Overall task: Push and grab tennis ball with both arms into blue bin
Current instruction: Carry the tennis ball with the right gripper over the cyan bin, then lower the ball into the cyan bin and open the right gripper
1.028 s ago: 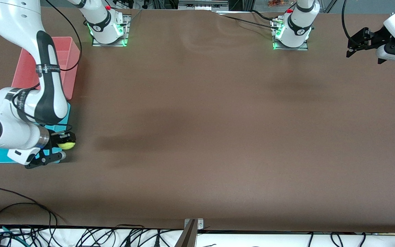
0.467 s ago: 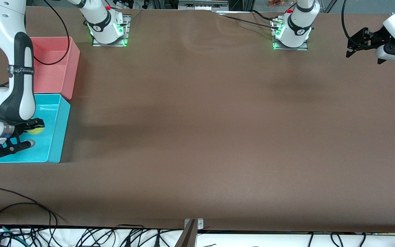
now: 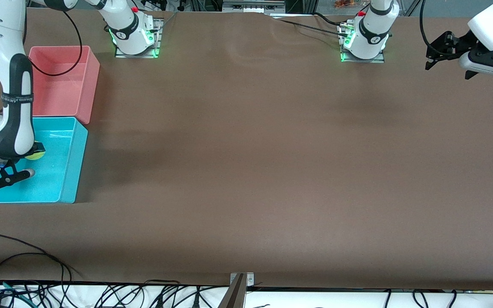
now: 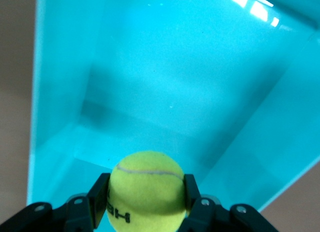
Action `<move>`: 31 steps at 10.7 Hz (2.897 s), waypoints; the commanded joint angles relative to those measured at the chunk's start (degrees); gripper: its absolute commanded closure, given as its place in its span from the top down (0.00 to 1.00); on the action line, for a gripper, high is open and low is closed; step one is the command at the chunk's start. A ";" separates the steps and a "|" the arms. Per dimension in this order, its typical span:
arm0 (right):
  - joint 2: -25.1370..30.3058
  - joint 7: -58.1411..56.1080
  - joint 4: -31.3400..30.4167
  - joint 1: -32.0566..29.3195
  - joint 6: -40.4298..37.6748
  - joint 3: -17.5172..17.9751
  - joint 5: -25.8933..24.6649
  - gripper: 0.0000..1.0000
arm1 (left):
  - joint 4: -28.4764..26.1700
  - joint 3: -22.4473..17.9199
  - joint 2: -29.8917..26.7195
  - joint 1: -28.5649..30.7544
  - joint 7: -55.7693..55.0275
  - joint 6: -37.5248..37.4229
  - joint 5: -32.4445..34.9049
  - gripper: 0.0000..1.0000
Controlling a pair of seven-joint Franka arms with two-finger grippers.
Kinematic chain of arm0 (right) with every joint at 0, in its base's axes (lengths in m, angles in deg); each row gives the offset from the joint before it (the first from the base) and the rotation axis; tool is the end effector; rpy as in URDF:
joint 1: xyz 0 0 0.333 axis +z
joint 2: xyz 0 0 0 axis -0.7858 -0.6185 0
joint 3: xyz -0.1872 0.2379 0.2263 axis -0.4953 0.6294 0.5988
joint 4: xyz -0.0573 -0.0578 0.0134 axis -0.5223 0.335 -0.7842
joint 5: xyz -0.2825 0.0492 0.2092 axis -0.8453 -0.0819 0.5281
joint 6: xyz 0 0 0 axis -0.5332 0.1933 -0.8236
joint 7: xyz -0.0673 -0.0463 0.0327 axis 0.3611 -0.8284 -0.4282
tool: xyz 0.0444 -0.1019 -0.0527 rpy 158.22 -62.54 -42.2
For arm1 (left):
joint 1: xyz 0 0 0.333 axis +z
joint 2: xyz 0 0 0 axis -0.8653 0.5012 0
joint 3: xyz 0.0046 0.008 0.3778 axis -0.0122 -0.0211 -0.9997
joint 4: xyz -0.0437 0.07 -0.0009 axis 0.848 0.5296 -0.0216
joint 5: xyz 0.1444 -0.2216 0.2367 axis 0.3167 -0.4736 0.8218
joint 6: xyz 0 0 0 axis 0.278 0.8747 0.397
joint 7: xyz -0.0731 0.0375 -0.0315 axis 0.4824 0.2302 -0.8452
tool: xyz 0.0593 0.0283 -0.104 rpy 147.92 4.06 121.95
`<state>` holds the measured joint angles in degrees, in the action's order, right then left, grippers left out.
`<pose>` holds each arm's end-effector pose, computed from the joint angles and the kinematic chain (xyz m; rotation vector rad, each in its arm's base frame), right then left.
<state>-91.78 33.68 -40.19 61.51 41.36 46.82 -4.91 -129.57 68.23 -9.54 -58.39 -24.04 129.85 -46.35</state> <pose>0.6429 -0.1719 0.3439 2.9347 0.5911 -0.5974 0.4409 -0.0406 0.6935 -3.1012 0.4060 0.1554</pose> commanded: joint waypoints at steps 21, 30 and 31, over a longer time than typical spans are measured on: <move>-4.33 -6.28 -5.73 -9.54 9.19 4.64 0.76 0.67 | 2.80 -0.09 1.55 0.31 -0.56 -1.26 0.98 1.00; -3.02 -5.58 -4.33 -8.31 7.62 4.73 1.20 1.00 | 2.89 -0.09 1.55 0.22 -0.64 -1.26 0.89 1.00; -2.40 -5.58 -2.75 -7.87 5.79 4.73 1.20 1.00 | 3.15 -0.09 1.55 0.22 -0.56 -1.26 0.89 1.00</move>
<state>-96.45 28.34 -44.81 53.04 49.98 51.20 -4.29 -128.85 67.85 -9.00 -58.16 -24.06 129.85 -46.35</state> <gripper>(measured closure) 0.000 0.000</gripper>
